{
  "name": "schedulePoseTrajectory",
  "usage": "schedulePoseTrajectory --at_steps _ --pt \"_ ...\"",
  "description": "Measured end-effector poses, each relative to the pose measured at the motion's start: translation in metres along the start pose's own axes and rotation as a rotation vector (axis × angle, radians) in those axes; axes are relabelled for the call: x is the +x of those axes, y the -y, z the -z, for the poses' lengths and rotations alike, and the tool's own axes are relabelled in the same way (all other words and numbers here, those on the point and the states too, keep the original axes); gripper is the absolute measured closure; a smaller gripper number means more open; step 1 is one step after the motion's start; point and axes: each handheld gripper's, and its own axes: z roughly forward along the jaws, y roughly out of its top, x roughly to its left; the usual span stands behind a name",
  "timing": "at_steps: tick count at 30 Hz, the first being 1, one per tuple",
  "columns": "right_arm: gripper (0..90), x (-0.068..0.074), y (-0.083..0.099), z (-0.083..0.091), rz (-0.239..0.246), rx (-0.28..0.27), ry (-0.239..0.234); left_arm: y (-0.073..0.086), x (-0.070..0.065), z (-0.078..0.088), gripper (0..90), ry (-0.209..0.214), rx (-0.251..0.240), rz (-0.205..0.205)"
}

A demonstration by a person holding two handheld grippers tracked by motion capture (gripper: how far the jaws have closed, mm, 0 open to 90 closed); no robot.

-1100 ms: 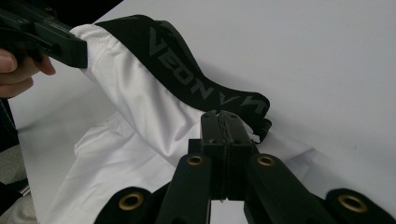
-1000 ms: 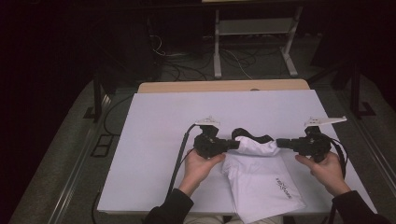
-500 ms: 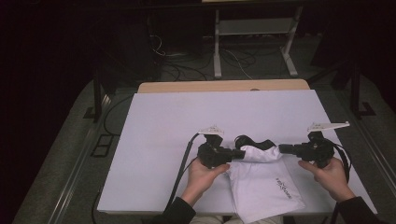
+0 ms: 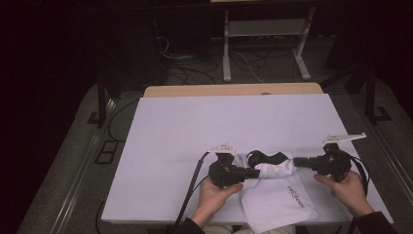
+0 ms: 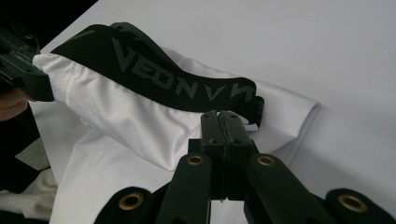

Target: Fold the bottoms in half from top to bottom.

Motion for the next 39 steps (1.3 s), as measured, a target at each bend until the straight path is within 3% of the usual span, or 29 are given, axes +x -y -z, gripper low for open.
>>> schedulePoseTrajectory --at_steps 16,31,39 --pt "88.1 0.001 0.009 0.003 -0.008 0.033 0.006 0.024 -0.008 -0.008 87.2 0.046 0.016 0.029" --pt "86.9 -0.001 0.015 0.000 -0.025 0.093 0.002 0.036 -0.005 -0.013 87.1 0.040 0.033 0.045" --pt "73.4 0.001 0.008 0.001 -0.013 0.087 0.016 0.036 -0.005 -0.015 87.2 0.020 0.038 0.033"
